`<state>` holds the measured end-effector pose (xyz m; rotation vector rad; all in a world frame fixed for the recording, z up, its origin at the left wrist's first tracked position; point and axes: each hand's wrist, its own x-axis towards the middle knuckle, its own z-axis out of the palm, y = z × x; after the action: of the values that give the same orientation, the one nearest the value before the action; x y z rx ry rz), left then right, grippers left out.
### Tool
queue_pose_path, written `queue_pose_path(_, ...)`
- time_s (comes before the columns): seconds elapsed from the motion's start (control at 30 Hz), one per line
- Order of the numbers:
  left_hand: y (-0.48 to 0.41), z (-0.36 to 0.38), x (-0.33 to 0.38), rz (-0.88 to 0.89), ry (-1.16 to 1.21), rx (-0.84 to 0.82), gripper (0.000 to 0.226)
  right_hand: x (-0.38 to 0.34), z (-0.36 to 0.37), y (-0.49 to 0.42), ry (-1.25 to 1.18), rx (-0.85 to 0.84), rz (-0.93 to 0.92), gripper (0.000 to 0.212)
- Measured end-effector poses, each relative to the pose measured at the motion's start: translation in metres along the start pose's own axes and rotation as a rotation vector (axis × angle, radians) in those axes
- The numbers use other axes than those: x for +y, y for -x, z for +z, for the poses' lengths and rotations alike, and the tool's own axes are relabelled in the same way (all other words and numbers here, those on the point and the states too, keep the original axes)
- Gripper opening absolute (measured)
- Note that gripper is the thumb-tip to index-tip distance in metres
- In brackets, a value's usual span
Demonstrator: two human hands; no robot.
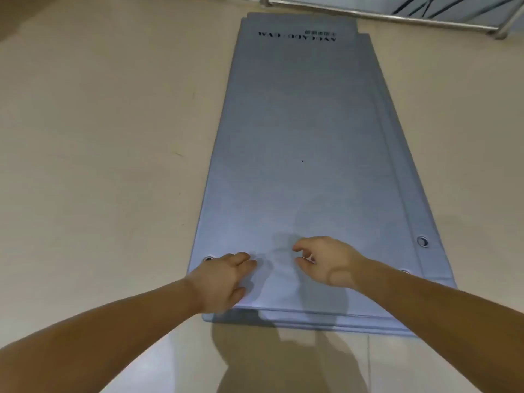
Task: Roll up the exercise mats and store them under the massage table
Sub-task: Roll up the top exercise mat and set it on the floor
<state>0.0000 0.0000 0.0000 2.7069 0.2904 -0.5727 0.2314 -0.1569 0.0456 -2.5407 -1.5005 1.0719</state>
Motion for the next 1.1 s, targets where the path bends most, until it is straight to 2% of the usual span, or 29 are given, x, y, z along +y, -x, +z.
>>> queue_pose_path(0.17,-0.019,0.042,-0.004,-0.013,-0.060,-0.086,0.076,0.013,0.045,-0.013,-0.043,-0.010,0.033,0.042)
queue_pose_path(0.37,-0.030,0.055,-0.004,0.041,-0.340,-0.055,0.083,0.038,0.090,-0.002,-0.066,0.058,0.049,0.041)
queue_pose_path(0.47,-0.031,0.057,-0.007,0.082,-0.382,-0.089,0.074,0.044,0.087,-0.009,-0.014,-0.019,0.071,0.059)
queue_pose_path(0.6,-0.016,0.057,-0.014,0.106,-0.261,-0.089,0.064,0.036,0.073,-0.011,0.115,-0.186,0.001,0.094)
queue_pose_path(0.7,-0.004,0.056,-0.012,0.125,-0.286,0.018,0.044,0.028,0.062,-0.005,0.315,-0.241,-0.033,0.083)
queue_pose_path(0.73,-0.003,0.052,-0.010,0.110,-0.302,0.103,0.032,0.027,0.056,-0.002,0.323,-0.247,-0.012,0.075)
queue_pose_path(0.8,-0.005,0.037,-0.006,0.048,-0.289,0.325,0.025,0.027,0.042,0.008,0.277,-0.233,0.016,0.059)
queue_pose_path(0.87,-0.009,0.013,-0.004,-0.040,-0.269,0.530,0.008,0.025,0.029,0.016,0.288,-0.140,-0.002,0.036)
queue_pose_path(0.93,-0.017,-0.006,-0.012,-0.126,-0.234,0.647,0.034,0.020,0.016,0.020,0.307,-0.005,0.014,0.032)
queue_pose_path(1.0,-0.022,-0.020,-0.020,-0.190,-0.224,0.689,0.040,0.023,0.004,0.024,0.306,0.128,0.048,0.042)
queue_pose_path(1.1,-0.017,-0.034,-0.029,-0.177,-0.146,0.604,0.046,0.040,-0.008,0.032,0.347,0.222,0.060,0.048)
